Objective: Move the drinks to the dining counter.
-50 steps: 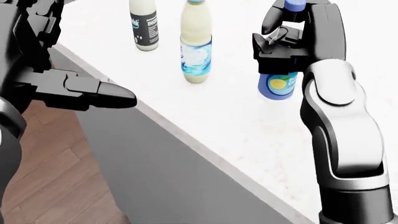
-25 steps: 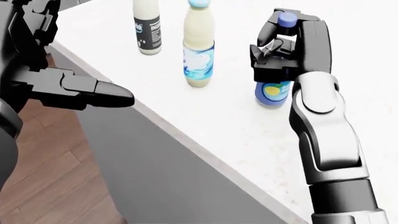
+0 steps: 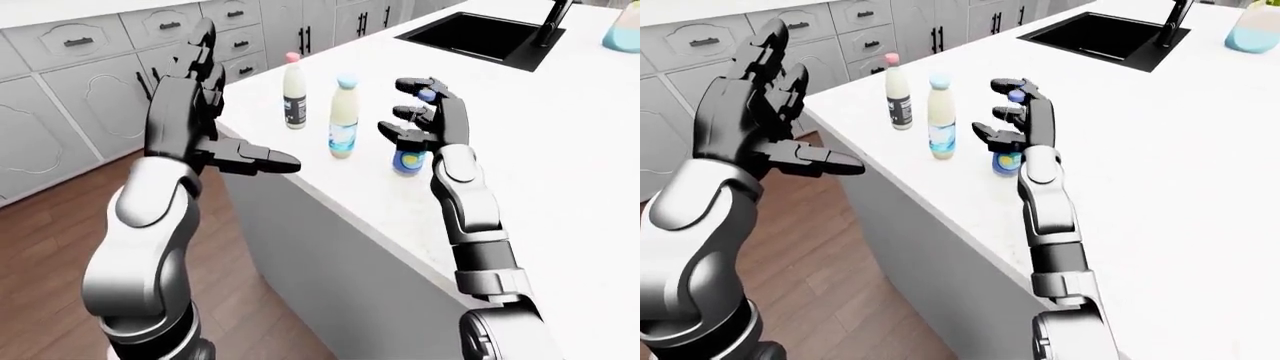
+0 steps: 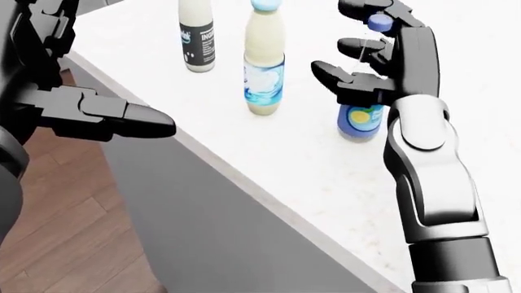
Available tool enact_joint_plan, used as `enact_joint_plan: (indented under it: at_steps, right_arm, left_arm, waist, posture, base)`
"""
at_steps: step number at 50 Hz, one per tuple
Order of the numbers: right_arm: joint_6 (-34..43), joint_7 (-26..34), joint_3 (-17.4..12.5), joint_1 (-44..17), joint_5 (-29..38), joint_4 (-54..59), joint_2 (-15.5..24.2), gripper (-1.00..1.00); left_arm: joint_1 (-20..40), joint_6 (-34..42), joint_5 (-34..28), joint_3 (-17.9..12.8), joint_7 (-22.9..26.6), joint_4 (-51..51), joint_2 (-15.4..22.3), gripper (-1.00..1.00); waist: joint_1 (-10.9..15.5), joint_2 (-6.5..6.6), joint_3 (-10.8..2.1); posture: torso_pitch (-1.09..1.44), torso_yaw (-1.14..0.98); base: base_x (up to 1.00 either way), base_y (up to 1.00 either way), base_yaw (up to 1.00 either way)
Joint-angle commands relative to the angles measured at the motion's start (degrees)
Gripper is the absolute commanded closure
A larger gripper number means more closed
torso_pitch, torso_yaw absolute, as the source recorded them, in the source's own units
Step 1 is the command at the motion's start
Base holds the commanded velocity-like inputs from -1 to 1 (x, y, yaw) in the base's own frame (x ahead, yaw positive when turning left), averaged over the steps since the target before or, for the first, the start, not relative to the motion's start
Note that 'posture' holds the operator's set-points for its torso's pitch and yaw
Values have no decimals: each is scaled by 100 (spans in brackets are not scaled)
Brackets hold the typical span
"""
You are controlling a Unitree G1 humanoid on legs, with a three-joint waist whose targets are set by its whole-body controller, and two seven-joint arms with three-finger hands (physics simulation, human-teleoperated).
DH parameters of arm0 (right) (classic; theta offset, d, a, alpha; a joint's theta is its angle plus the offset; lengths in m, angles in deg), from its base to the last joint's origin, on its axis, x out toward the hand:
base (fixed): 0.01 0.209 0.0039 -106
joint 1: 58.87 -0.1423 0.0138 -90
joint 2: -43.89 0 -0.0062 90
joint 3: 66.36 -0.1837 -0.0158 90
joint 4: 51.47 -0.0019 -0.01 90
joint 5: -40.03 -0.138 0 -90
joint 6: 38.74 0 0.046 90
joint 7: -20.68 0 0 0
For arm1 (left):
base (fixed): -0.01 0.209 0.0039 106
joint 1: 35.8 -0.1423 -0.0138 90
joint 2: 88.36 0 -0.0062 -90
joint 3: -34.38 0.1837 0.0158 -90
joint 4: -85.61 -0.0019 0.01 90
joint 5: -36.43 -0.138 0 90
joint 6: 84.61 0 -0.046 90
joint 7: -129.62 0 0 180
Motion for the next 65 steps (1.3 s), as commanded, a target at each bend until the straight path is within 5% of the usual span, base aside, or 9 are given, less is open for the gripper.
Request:
enact_joint_plan:
  at_steps: [1, 5, 14, 33, 45, 53, 65]
  right_arm:
    - [-200, -18, -75, -125, 9, -201, 29, -50]
    - [-257, -10, -86, -119, 5, -156, 44, -55]
    - [113, 74, -180, 200, -101, -883, 141, -99]
    - [1694, 272, -906, 1052, -686, -3615, 738, -100]
    - [2805, -126, -1904, 1250, -1751, -5048, 1588, -100]
    - [3703, -715, -2977, 1345, -3068, -6020, 2394, -100]
    - [3784, -1757, -4463, 2324, -5276, -6590, 3435, -100]
  left_arm:
    - [153, -190, -12, -32, -11, 129, 38, -100]
    - [126, -189, -13, -38, -9, 146, 36, -100]
    - [135, -176, -19, -26, -12, 153, 38, -100]
    - [271, -48, -91, 20, 3, 184, 26, -100]
    - [419, 68, -93, -11, 14, 198, 77, -100]
    - [636, 338, -14, -110, 2, 348, 190, -100]
    - [998, 849, 382, -447, -181, 652, 527, -100]
  waist:
    - [2, 56, -113]
    - [2, 58, -115]
    - [17, 34, -117]
    - [93, -109, -83]
    - [130, -104, 13]
    - [156, -106, 82]
    - [138, -219, 198]
  posture:
    - [0, 0]
    - [0, 0]
    - [0, 0]
    - [0, 0]
    - [0, 0]
    - [0, 0]
    - [0, 0]
  base:
    - [0, 0, 0]
    - [0, 0, 0]
    - [0, 0, 0]
    - [0, 0, 0]
    - [0, 0, 0]
    - [0, 0, 0]
    - [0, 0, 0]
